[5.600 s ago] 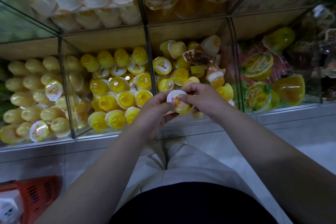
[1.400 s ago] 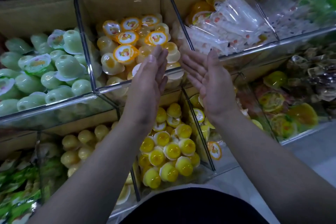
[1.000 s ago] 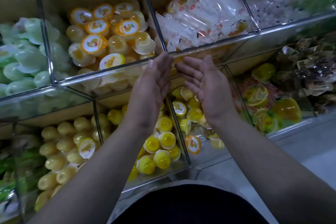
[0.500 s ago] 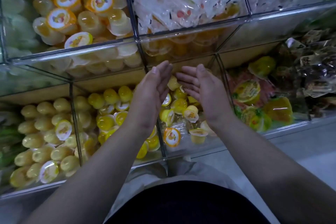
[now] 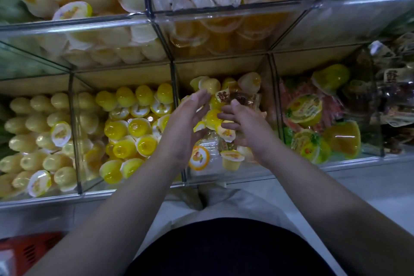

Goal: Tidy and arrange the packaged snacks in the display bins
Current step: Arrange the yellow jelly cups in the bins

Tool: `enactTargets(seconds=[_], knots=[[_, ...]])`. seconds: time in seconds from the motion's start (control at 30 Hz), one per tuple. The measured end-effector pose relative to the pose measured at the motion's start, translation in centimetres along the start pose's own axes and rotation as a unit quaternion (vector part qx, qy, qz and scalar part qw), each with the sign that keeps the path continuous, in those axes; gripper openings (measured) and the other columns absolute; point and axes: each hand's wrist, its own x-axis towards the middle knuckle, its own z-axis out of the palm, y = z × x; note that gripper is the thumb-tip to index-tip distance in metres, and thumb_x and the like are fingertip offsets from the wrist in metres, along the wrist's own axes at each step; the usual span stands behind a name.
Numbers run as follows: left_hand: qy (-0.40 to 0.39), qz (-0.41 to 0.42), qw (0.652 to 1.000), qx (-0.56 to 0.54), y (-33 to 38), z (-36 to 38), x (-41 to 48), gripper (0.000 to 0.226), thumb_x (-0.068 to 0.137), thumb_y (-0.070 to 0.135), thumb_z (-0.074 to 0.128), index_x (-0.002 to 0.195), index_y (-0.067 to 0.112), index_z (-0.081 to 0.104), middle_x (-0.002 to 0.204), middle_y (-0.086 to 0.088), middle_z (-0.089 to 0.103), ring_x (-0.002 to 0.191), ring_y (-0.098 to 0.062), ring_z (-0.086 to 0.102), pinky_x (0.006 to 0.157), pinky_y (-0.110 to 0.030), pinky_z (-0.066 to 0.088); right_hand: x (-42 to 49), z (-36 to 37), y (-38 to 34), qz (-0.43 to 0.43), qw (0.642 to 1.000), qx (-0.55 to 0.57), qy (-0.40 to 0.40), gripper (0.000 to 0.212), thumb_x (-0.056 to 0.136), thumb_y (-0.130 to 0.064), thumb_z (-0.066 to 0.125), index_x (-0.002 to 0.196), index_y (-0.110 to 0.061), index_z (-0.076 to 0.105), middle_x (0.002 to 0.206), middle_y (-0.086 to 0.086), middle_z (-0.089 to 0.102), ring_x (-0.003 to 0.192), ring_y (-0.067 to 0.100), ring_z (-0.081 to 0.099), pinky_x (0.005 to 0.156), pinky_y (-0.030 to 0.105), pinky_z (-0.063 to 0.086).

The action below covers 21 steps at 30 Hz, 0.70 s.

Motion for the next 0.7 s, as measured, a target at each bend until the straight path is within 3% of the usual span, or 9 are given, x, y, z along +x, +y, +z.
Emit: enactTargets(seconds=[0.13, 0.27, 0.33, 0.47, 0.6, 0.7], knots=[[0.006, -0.050, 0.998, 0.022, -2.1, 0.3, 0.5, 0.038, 0.102, 0.044, 0.032, 0.134, 0.031, 0.048, 0.141, 0.017, 0.051, 0.128, -0.005, 0.046, 0.105, -0.048, 0.036, 0.4, -0.4, 1.4, 0.040, 0.998, -0.054, -0.005, 0.050, 0.099, -0.054, 0.036, 0.130, -0.022, 0.056, 0.121, -0.008, 0.065, 0.102, 0.006, 0.060, 0.069, 0.025, 0.038], [-0.001, -0.110, 0.994, 0.020, -4.2, 0.8, 1.1, 0.038, 0.101, 0.048, 0.032, 0.131, 0.033, 0.049, 0.139, 0.019, 0.050, 0.129, -0.007, 0.044, 0.108, -0.051, 0.029, 1.1, -1.1, 3.0, 0.084, 0.992, -0.090, -0.010, 0.052, 0.098, -0.058, 0.035, 0.129, -0.022, 0.057, 0.123, -0.007, 0.063, 0.111, 0.014, 0.058, 0.063, 0.023, 0.031], [-0.005, -0.136, 0.991, 0.018, -5.3, 0.9, 1.4, 0.036, 0.101, 0.048, 0.033, 0.129, 0.033, 0.050, 0.137, 0.019, 0.050, 0.132, -0.008, 0.042, 0.109, -0.051, 0.028, 1.5, -1.4, 3.7, 0.106, 0.991, -0.081, -0.015, 0.053, 0.097, -0.058, 0.035, 0.129, -0.022, 0.058, 0.121, -0.008, 0.065, 0.111, 0.013, 0.058, 0.066, 0.025, 0.034], [-0.004, -0.170, 0.985, 0.015, -7.2, 1.2, 1.6, 0.042, 0.100, 0.049, 0.036, 0.134, 0.029, 0.050, 0.147, 0.013, 0.042, 0.140, -0.010, 0.032, 0.109, -0.049, 0.026, 2.0, -1.4, 5.4, 0.148, 0.989, -0.014, -0.024, 0.050, 0.099, -0.056, 0.035, 0.125, -0.022, 0.059, 0.120, -0.008, 0.065, 0.114, 0.013, 0.056, 0.095, 0.046, 0.042], [-0.008, -0.211, 0.977, -0.029, -8.0, 1.5, 1.9, 0.048, 0.100, 0.051, 0.033, 0.141, 0.027, 0.046, 0.154, 0.009, 0.033, 0.143, -0.007, 0.022, 0.105, -0.043, 0.026, 2.5, -1.0, 6.4, 0.158, 0.987, 0.011, -0.030, 0.039, 0.100, -0.052, 0.036, 0.116, -0.025, 0.059, 0.117, -0.010, 0.064, 0.115, 0.010, 0.056, 0.099, 0.051, 0.042], [-0.011, -0.218, 0.975, -0.046, -8.0, 1.5, 2.1, 0.049, 0.101, 0.049, 0.032, 0.142, 0.026, 0.044, 0.156, 0.007, 0.031, 0.144, -0.006, 0.021, 0.098, -0.041, 0.029, 2.8, -0.9, 6.9, 0.143, 0.989, -0.002, -0.031, 0.034, 0.099, -0.053, 0.039, 0.110, -0.029, 0.061, 0.121, -0.008, 0.062, 0.117, 0.013, 0.055, 0.098, 0.046, 0.045]])
